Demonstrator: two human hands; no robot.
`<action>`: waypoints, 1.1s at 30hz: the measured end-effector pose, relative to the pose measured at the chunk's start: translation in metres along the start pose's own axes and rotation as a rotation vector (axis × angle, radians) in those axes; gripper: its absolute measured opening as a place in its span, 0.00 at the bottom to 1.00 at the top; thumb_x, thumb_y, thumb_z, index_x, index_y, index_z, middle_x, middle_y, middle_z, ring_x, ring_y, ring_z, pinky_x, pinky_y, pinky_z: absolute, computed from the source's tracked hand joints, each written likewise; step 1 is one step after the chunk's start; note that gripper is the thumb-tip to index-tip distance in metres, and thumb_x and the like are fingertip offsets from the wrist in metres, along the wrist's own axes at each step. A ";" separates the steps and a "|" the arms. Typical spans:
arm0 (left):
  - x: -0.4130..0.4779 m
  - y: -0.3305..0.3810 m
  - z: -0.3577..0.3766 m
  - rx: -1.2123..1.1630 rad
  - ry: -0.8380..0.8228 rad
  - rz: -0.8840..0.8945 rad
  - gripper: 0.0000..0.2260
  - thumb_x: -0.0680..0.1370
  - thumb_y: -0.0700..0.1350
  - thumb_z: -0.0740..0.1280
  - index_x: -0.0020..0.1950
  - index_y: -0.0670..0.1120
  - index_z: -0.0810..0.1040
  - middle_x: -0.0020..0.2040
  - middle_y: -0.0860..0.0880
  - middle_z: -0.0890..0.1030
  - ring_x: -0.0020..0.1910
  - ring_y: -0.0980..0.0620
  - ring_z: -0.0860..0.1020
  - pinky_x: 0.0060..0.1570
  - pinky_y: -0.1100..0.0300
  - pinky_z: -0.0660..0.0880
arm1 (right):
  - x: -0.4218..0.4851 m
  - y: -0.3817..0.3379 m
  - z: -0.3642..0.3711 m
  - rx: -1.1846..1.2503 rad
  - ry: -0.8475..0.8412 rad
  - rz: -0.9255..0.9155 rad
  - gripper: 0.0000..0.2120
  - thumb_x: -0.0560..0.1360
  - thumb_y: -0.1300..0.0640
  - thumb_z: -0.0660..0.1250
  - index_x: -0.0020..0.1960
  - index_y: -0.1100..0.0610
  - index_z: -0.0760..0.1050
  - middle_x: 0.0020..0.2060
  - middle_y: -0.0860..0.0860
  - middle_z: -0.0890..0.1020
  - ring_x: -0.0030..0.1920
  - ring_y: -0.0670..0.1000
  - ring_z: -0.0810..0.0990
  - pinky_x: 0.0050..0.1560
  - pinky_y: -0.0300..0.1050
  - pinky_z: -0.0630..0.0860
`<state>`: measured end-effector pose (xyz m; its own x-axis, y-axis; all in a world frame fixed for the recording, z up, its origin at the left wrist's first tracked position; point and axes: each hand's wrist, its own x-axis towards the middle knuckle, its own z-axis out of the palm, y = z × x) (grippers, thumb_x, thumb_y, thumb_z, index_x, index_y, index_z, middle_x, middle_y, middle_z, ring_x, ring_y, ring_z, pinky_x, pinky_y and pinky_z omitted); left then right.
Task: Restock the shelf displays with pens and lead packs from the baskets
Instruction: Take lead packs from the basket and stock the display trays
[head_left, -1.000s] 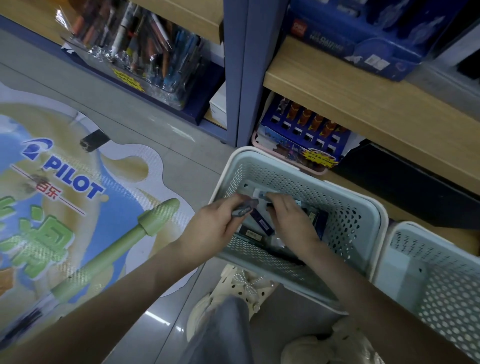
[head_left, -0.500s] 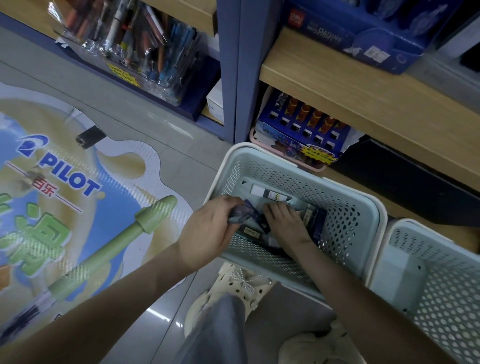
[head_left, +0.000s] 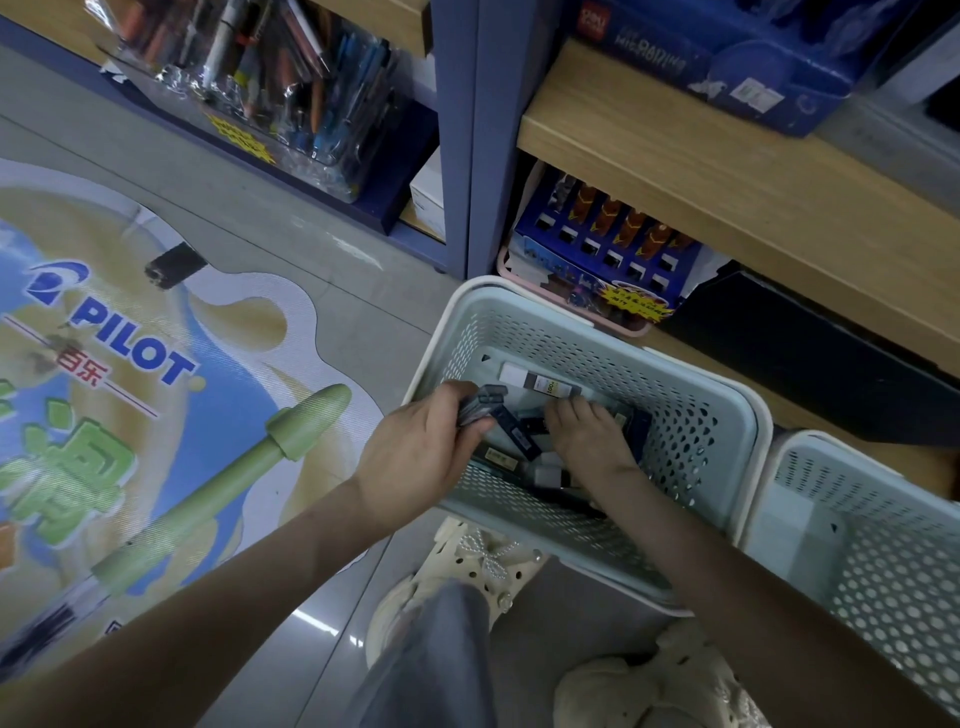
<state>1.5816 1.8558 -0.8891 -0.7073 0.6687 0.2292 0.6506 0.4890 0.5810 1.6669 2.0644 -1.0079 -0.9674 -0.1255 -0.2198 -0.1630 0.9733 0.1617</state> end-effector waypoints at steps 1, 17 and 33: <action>0.000 0.001 0.000 0.007 0.011 0.002 0.19 0.83 0.55 0.50 0.52 0.41 0.70 0.36 0.46 0.81 0.27 0.47 0.77 0.33 0.61 0.67 | -0.001 0.002 0.001 -0.008 -0.046 0.008 0.14 0.63 0.58 0.64 0.44 0.62 0.82 0.36 0.55 0.81 0.36 0.53 0.80 0.37 0.44 0.77; 0.002 -0.001 0.007 0.210 -0.160 0.216 0.10 0.81 0.47 0.57 0.55 0.41 0.67 0.39 0.45 0.79 0.30 0.47 0.77 0.26 0.56 0.74 | -0.002 0.001 -0.007 -0.027 -0.058 -0.004 0.09 0.66 0.66 0.60 0.44 0.63 0.77 0.33 0.54 0.79 0.34 0.52 0.78 0.35 0.43 0.76; 0.008 0.004 0.000 -0.019 -0.235 0.017 0.13 0.82 0.50 0.56 0.56 0.40 0.66 0.42 0.44 0.78 0.33 0.49 0.78 0.28 0.59 0.70 | -0.013 0.003 -0.072 0.465 0.044 0.178 0.23 0.59 0.72 0.74 0.53 0.68 0.75 0.44 0.61 0.79 0.44 0.61 0.79 0.45 0.51 0.78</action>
<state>1.5788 1.8632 -0.8846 -0.6109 0.7900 0.0522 0.6551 0.4674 0.5936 1.6648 2.0556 -0.9354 -0.9813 0.0525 -0.1854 0.0996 0.9618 -0.2549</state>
